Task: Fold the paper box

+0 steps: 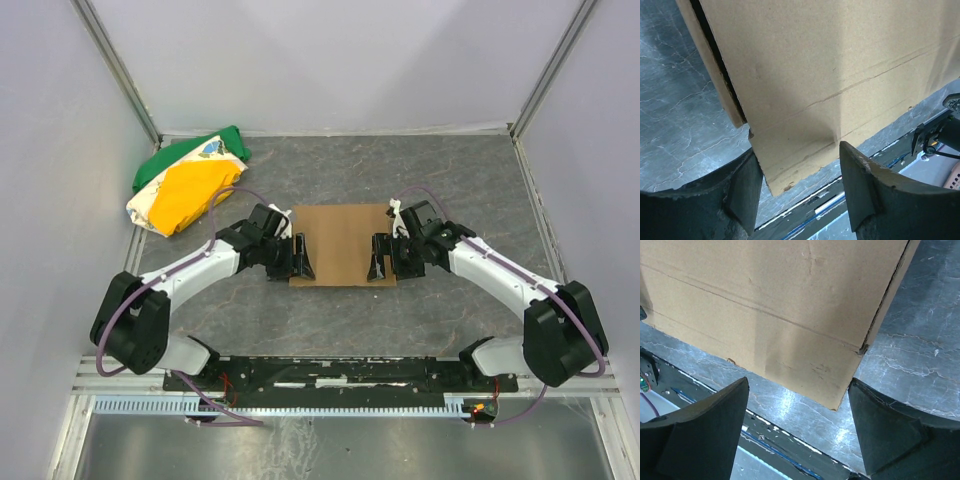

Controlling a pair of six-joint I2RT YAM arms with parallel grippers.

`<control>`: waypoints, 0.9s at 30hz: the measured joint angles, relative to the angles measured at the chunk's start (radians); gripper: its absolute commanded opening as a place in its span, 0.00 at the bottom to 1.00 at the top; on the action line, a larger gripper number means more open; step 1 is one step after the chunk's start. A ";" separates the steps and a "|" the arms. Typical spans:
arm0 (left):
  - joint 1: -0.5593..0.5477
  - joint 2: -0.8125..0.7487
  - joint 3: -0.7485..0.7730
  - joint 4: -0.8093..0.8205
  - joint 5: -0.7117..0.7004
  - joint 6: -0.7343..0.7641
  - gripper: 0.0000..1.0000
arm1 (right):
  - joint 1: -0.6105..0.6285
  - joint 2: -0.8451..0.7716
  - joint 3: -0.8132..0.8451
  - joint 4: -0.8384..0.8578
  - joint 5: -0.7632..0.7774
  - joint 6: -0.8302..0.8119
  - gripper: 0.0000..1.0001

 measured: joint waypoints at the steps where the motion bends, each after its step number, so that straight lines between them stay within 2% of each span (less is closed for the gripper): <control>1: 0.000 -0.005 0.001 0.000 0.002 0.000 0.67 | 0.000 -0.003 0.000 -0.002 -0.002 0.001 0.88; 18: 0.000 -0.016 0.008 -0.015 0.002 0.000 0.66 | -0.001 0.001 0.010 -0.012 0.013 0.013 0.87; 27: -0.002 -0.012 0.064 -0.111 -0.045 0.035 0.65 | -0.001 -0.003 0.015 -0.040 0.055 -0.002 0.88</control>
